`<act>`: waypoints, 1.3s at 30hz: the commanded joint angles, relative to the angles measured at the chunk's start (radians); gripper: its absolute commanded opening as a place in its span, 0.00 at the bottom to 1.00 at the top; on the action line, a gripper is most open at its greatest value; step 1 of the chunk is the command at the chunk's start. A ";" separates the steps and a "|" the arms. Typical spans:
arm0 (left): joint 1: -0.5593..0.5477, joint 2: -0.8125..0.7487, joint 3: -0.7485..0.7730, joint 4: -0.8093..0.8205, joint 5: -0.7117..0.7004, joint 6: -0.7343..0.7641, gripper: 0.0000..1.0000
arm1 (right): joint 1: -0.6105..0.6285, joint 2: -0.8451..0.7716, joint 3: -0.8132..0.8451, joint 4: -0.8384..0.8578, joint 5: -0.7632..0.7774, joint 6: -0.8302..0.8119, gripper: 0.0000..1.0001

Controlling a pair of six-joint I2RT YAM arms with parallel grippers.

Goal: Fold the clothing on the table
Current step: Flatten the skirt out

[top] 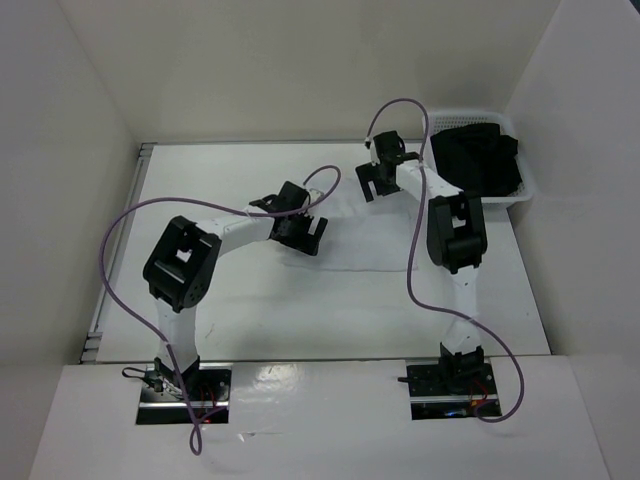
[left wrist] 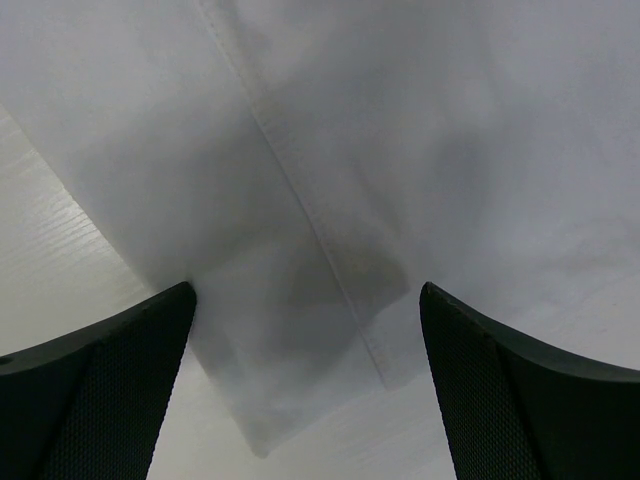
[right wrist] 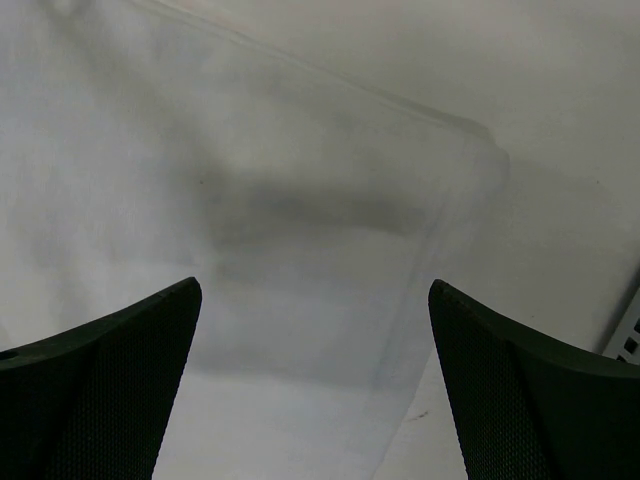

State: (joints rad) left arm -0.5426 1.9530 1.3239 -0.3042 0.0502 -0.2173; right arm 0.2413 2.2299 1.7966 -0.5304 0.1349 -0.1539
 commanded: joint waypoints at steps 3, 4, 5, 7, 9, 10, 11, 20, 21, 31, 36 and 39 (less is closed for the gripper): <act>0.003 0.037 0.035 -0.006 0.000 -0.024 0.99 | -0.029 0.034 0.124 -0.008 -0.023 0.002 0.98; 0.003 0.037 0.046 -0.006 -0.009 -0.033 0.99 | -0.030 0.046 0.139 -0.008 -0.038 0.002 0.98; 0.003 0.046 0.046 -0.006 -0.009 -0.033 0.99 | -0.030 0.063 0.150 -0.019 -0.047 0.002 0.98; 0.003 0.046 0.046 -0.016 -0.009 -0.033 0.99 | -0.039 0.097 0.187 -0.036 -0.060 0.002 0.98; -0.007 0.055 0.058 -0.029 -0.035 -0.033 0.99 | -0.039 0.119 0.214 -0.048 -0.060 0.002 0.98; -0.007 0.064 0.058 -0.038 -0.044 -0.033 0.99 | -0.039 0.141 0.224 -0.058 -0.069 0.002 0.98; -0.007 0.064 0.058 -0.038 -0.055 -0.033 0.99 | -0.039 0.154 0.234 -0.072 -0.069 -0.007 0.98; -0.007 0.086 0.107 -0.127 -0.127 -0.033 0.99 | -0.048 0.220 0.284 -0.152 -0.089 -0.007 0.98; -0.007 0.086 0.107 -0.137 -0.137 -0.033 0.99 | -0.048 0.220 0.274 -0.152 -0.089 -0.007 0.98; -0.007 0.118 0.107 -0.170 -0.128 0.033 0.99 | -0.048 0.114 0.010 -0.128 0.025 -0.010 0.98; 0.053 0.127 0.120 -0.170 -0.089 0.064 0.99 | -0.039 -0.087 -0.242 -0.013 0.071 -0.050 1.00; 0.090 0.136 0.158 -0.179 -0.055 0.093 0.99 | -0.013 -0.168 -0.354 -0.045 0.043 -0.059 1.00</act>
State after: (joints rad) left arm -0.4999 2.0415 1.4528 -0.4343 -0.0376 -0.1616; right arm 0.2058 2.1071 1.5440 -0.4847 0.1383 -0.1635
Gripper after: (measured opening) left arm 0.990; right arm 0.994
